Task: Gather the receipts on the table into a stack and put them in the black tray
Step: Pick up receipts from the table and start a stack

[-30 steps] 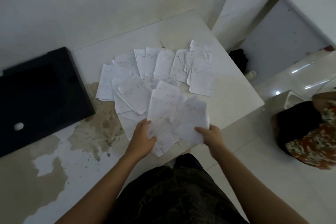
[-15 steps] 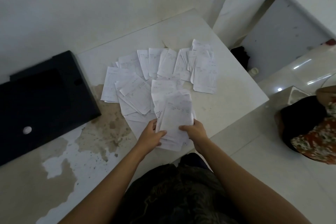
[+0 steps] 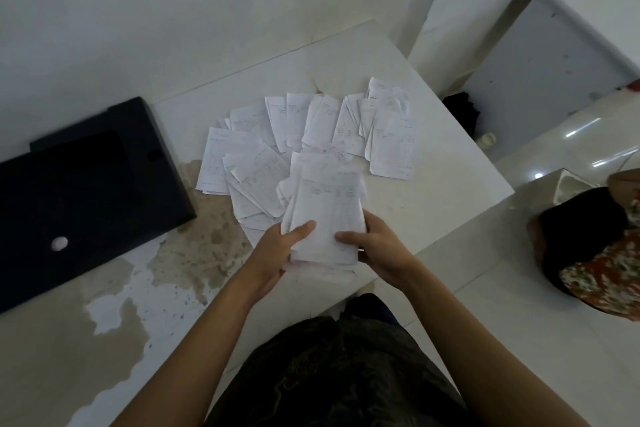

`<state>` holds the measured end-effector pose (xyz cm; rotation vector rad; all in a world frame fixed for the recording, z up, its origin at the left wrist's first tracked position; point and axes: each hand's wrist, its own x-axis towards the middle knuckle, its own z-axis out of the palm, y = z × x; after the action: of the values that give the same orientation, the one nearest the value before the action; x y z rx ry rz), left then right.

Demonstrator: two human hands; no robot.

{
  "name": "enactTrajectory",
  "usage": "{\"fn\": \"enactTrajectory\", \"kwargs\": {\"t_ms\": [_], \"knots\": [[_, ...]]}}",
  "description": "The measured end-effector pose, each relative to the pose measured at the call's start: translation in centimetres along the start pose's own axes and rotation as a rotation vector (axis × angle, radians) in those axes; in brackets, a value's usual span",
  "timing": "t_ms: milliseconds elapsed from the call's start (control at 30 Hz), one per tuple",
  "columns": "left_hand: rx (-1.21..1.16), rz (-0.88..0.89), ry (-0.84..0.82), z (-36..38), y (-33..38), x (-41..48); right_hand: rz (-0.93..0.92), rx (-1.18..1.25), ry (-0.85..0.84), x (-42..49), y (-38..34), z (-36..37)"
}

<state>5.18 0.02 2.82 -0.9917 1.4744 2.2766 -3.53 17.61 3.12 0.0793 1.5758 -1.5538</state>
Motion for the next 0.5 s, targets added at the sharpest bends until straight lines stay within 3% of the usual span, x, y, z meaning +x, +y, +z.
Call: {"fn": "enactTrajectory", "kwargs": {"t_ms": [67, 167, 300, 433, 500], "knots": [[0.094, 0.055, 0.144, -0.4, 0.2, 0.1, -0.008, -0.094, 0.042, 0.2, -0.9, 0.7], [0.079, 0.11, 0.222, -0.9, 0.6, 0.0, -0.047, -0.262, 0.196, 0.4, -1.9, 1.5], [-0.086, 0.133, 0.212, -0.5, 1.4, -0.4, -0.011, -0.53, -0.009, -0.2, -2.6, 2.0], [-0.115, 0.12, 0.167, -0.6, 1.8, -0.9, -0.076, -0.419, 0.133, -0.5, -3.2, 1.6], [-0.12, 0.12, 0.138, -0.6, 1.9, -1.2, -0.067, -0.364, 0.121, -0.3, -3.2, 1.4]]}}
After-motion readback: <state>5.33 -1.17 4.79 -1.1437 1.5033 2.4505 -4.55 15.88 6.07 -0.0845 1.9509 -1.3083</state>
